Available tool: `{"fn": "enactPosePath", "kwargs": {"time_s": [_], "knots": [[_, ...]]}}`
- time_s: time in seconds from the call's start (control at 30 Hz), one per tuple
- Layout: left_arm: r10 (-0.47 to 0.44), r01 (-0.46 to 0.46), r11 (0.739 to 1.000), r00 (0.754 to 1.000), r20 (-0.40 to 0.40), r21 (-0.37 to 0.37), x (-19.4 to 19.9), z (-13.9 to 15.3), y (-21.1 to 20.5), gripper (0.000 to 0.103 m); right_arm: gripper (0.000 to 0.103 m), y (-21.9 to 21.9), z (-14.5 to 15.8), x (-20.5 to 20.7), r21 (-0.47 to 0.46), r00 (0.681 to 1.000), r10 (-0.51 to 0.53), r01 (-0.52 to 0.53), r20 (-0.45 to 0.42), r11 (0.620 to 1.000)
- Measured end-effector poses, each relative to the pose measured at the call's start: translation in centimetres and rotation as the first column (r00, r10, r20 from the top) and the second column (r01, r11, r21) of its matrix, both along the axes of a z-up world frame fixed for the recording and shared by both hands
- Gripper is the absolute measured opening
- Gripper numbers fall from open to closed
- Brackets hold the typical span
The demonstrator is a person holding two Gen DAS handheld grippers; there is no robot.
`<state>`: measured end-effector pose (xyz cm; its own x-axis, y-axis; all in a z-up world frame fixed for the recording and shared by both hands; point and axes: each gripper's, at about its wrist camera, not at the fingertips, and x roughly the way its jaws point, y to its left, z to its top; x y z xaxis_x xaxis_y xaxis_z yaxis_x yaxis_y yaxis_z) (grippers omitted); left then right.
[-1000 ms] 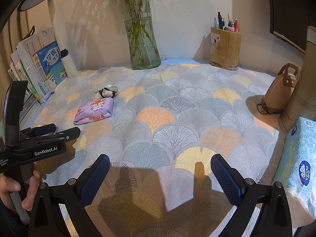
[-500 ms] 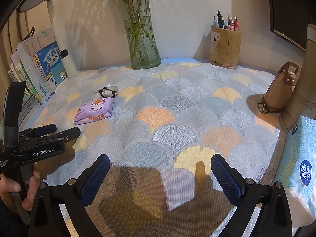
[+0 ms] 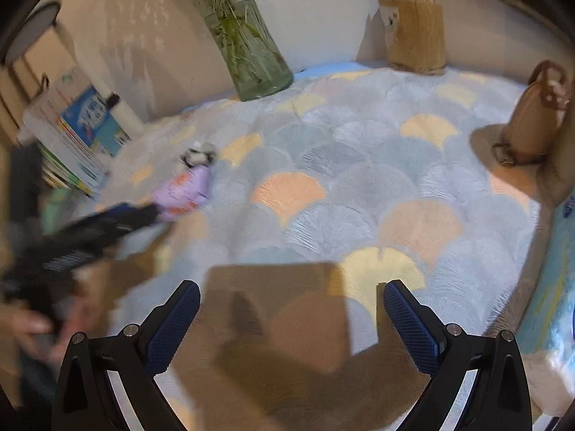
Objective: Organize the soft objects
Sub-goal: 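Grasp the purple wipes packet with the left tool while the right tool grasps the small plush, then carry the purple wipes packet and plush over to the glass bowl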
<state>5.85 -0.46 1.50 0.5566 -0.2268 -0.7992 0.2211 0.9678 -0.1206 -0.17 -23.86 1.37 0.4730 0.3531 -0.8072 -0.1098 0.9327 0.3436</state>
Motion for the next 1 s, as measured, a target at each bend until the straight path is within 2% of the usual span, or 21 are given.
{"fn": "enactPosePath", "kwargs": {"time_s": [0.1,0.13,0.17,0.2,0.23,0.3,0.4,0.5,0.67,0.73,0.77,0.8,0.83,0.9,0.93,1.0], "knots": [[-0.039,0.039,0.999,0.999,0.015,-0.005,0.4,-1.0,-0.7,0.081,0.102,0.4,1.9,2.5,0.060,0.999,0.030,-0.029,-0.015,0.998],[-0.057,0.057,0.998,0.998,0.026,-0.002,0.2,-0.8,-0.8,0.067,0.102,0.6,2.1,3.3,0.070,0.999,0.035,-0.034,-0.020,0.997],[-0.078,0.078,0.997,0.997,0.029,-0.013,0.0,-0.7,-0.9,0.063,0.102,0.9,2.2,4.7,0.099,0.999,0.045,-0.042,-0.031,0.994],[-0.094,0.095,0.995,0.995,0.032,-0.026,-0.1,-0.6,-0.8,0.044,0.102,1.2,2.1,5.7,0.127,0.998,0.055,-0.050,-0.036,0.991],[-0.105,0.106,0.994,0.994,0.033,-0.031,-0.3,-0.7,-0.8,0.039,0.102,1.7,1.9,6.9,0.162,0.997,0.069,-0.062,-0.037,0.985],[-0.094,0.095,0.995,0.995,0.044,-0.024,-0.7,-0.5,-0.6,0.038,0.101,2.9,1.1,9.4,0.210,0.994,0.103,-0.093,-0.035,0.973],[-0.096,0.098,0.994,0.994,0.046,-0.049,-1.5,-0.4,-0.3,0.037,0.094,5.0,-0.4,12.0,0.220,0.989,0.140,-0.125,-0.054,0.968],[-0.123,0.126,0.988,0.992,0.039,-0.084,-2.3,-0.4,0.0,0.037,0.093,6.9,-1.3,14.0,0.170,0.984,0.166,-0.152,-0.066,0.974],[-0.130,0.131,0.987,0.991,0.016,-0.097,-2.7,-0.5,0.0,0.037,0.093,9.2,-2.0,15.7,0.128,0.973,0.222,-0.212,-0.069,0.969],[-0.132,0.133,0.987,0.991,0.015,-0.095,-3.3,-0.4,0.2,0.037,0.092,10.2,-2.2,16.1,0.076,0.971,0.234,-0.229,-0.057,0.970],[-0.131,0.132,0.987,0.991,0.014,-0.095,-3.6,-0.3,0.3,0.037,0.089,10.5,-2.3,16.3,0.053,0.970,0.238,-0.235,-0.053,0.970],[-0.128,0.129,0.987,0.992,0.013,-0.095,-3.8,-0.4,0.4,0.037,0.080,11.0,-2.3,16.4,0.018,0.969,0.244,-0.243,-0.050,0.970],[-0.123,0.124,0.987,0.992,0.012,-0.097,-4.1,-0.4,0.4,0.037,0.066,11.2,-2.3,16.3,-0.012,0.967,0.250,-0.250,-0.043,0.968],[-0.115,0.115,0.988,0.993,0.012,-0.105,-4.6,-0.3,0.7,0.037,0.058,11.3,-2.4,16.0,-0.053,0.964,0.263,-0.265,-0.033,0.963],[-0.111,0.112,0.988,0.994,0.015,-0.107,-4.7,-0.3,0.8,0.037,0.050,11.2,-2.5,15.7,-0.047,0.963,0.267,-0.268,-0.021,0.962],[-0.102,0.103,0.989,0.995,0.015,-0.104,-5.0,-0.2,0.8,0.037,0.045,10.9,-2.6,15.3,-0.021,0.965,0.262,-0.262,-0.001,0.965]]}}
